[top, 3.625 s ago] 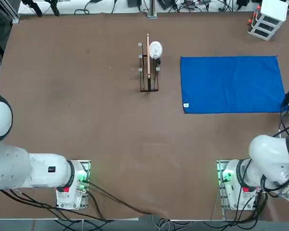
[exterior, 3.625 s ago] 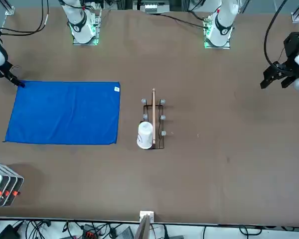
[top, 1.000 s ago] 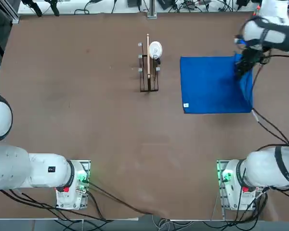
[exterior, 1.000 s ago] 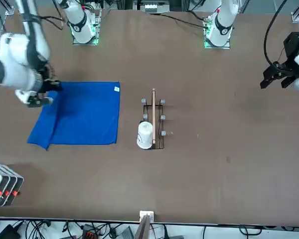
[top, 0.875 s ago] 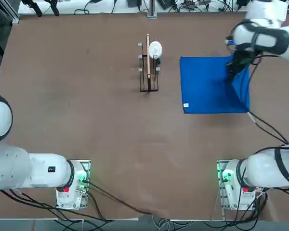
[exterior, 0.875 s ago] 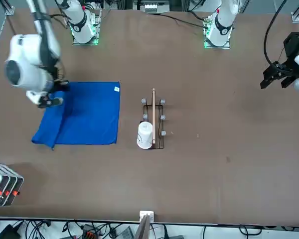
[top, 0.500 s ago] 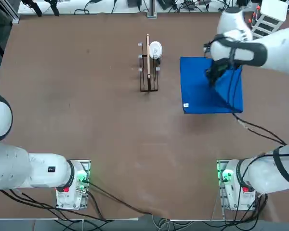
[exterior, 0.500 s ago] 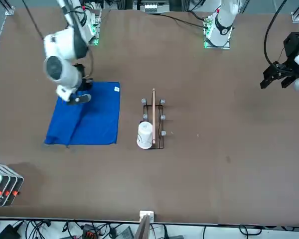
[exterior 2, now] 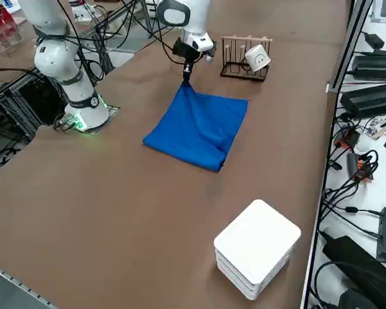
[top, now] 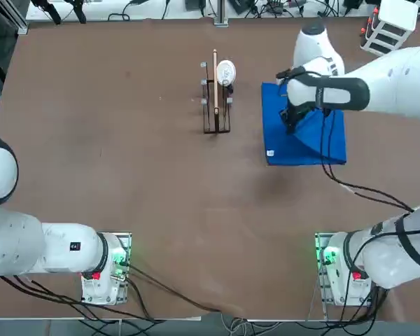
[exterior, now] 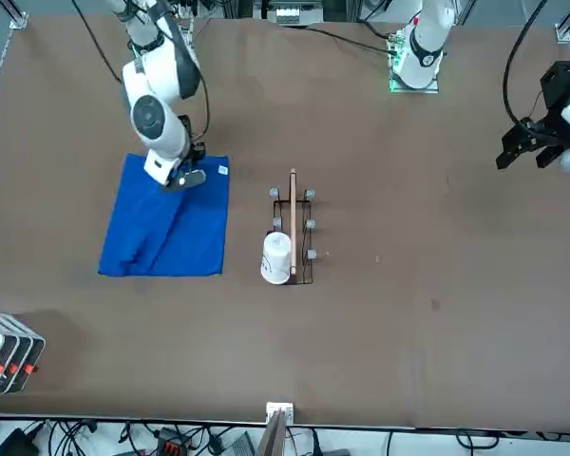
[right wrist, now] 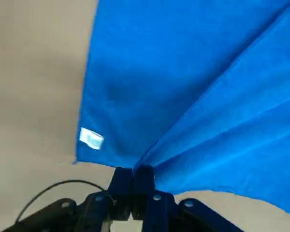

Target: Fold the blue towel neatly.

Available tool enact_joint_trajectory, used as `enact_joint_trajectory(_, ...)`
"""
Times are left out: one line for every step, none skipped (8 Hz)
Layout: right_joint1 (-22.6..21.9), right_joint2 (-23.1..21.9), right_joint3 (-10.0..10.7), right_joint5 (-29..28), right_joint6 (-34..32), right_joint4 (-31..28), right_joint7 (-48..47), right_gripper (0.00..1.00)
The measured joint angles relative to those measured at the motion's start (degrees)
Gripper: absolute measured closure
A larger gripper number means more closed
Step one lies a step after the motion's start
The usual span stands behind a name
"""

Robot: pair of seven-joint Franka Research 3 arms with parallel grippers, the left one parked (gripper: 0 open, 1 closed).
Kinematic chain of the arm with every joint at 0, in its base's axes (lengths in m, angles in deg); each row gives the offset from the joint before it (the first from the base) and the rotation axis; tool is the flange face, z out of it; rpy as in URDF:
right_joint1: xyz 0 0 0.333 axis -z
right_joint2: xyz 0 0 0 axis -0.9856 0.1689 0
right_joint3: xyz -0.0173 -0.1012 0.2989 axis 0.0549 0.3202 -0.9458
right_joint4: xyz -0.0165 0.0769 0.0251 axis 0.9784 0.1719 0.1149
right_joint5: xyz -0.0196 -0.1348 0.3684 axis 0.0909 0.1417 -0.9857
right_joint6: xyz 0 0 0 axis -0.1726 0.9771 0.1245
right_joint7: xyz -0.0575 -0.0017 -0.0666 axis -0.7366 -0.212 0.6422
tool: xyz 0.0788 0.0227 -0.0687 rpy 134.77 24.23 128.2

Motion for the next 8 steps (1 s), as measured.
enact_joint_trajectory(-2.2,0.59,0.0,-0.01,2.11,-0.02,-2.18,0.97)
enact_joint_trajectory(-4.01,1.36,-0.01,-0.02,3.91,-0.03,-3.98,0.97)
enact_joint_trajectory(-5.36,2.09,0.01,-0.02,5.54,-0.04,-5.64,0.97)
enact_joint_trajectory(-6.51,2.72,0.04,-0.02,6.76,-0.04,-7.02,0.97)
enact_joint_trajectory(-7.62,3.27,0.04,-0.02,7.5,-0.03,-8.24,0.97)
enact_joint_trajectory(-8.7,3.68,0.05,-0.03,7.8,-0.03,-9.36,0.97)
enact_joint_trajectory(-9.8,4.01,0.05,-0.04,8.23,-0.02,-10.62,0.97)
enact_joint_trajectory(-10.74,4.19,0.07,-0.04,8.56,-0.01,-11.71,0.97)
